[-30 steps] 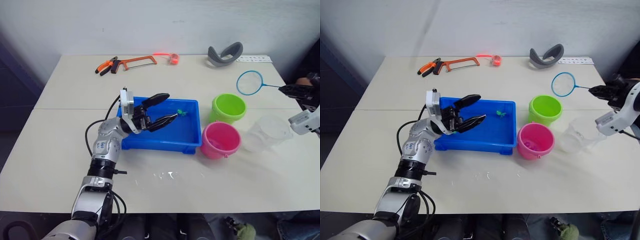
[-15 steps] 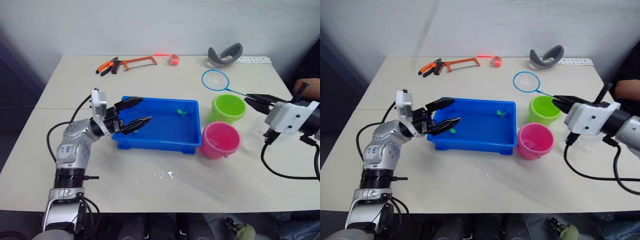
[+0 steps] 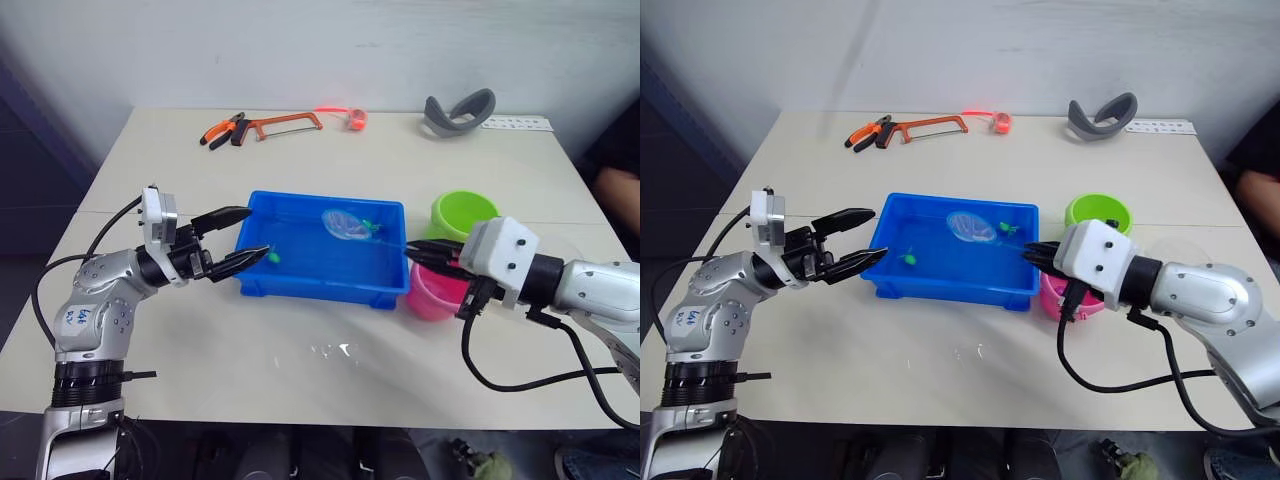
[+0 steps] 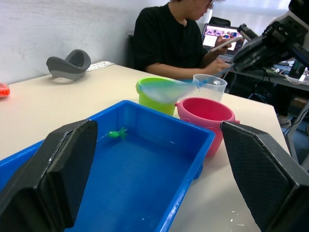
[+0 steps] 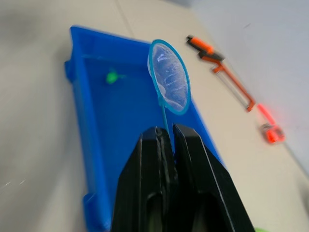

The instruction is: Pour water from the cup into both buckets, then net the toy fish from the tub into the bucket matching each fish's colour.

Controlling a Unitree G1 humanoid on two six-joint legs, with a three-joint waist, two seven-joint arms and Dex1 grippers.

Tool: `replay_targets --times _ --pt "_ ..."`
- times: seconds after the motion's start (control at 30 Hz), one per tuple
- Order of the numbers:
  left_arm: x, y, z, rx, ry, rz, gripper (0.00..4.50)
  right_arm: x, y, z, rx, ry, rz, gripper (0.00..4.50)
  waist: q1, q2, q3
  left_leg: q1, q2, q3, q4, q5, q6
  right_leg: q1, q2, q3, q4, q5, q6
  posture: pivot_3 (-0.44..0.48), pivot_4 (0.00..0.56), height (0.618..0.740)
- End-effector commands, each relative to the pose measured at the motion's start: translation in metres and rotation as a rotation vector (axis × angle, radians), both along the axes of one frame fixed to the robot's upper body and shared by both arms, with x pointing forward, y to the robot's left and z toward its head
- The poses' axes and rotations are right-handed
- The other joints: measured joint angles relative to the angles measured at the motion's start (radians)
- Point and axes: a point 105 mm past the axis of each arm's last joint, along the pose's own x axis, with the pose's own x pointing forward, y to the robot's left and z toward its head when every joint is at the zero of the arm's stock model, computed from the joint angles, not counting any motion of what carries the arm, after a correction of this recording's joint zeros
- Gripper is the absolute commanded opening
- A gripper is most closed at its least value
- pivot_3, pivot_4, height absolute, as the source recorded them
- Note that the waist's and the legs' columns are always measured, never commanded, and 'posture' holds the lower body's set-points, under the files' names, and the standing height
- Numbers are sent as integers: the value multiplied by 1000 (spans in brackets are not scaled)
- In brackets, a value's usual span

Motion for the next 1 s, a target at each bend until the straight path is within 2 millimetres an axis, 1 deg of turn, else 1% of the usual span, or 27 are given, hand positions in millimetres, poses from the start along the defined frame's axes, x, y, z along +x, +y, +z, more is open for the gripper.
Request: replay_targets --times 0.03,0.17,0.3,0.47,0.63,0.87,0.93,1.0 --pt "-8 4 15 4 -63 -4 4413 7 5 -10 -65 31 -7 0 -1 0 0 0 0 0 0 0 0 0 0 0 0 0 0 0 150 740" --pt "-10 5 15 13 -63 1 4413 20 5 -29 -141 115 -48 0 -2 0 0 0 0 0 0 0 0 -1 0 0 0 0 0 0 150 740" --pt "-11 5 15 18 -68 5 4413 30 11 -40 -188 146 -56 0 -2 0 0 -1 0 0 0 0 0 -1 0 0 0 0 0 0 150 740" --pt "-12 4 15 17 -76 7 4413 46 13 -43 -238 101 -90 0 -3 0 0 -1 0 1 0 0 0 -2 0 0 0 0 0 0 150 740" --pt "-12 2 16 14 -83 9 4413 64 9 -42 -247 58 -174 0 -2 0 0 -1 0 1 -1 0 0 -2 0 0 -1 0 0 0 150 740" --pt "-12 0 17 8 -87 7 4413 72 10 -45 -233 98 -195 0 -8 0 0 -1 0 1 -1 0 -1 -2 1 0 0 0 0 0 150 740" --pt "-12 -1 18 7 -88 5 4413 73 11 -44 -230 95 -192 0 -9 0 0 -1 0 1 -1 0 0 -2 1 0 0 0 0 0 150 740" --pt "-11 -1 18 7 -89 5 4413 74 12 -44 -260 58 -182 0 -9 0 0 -1 0 1 -1 0 -1 -2 1 0 0 0 0 0 150 740"
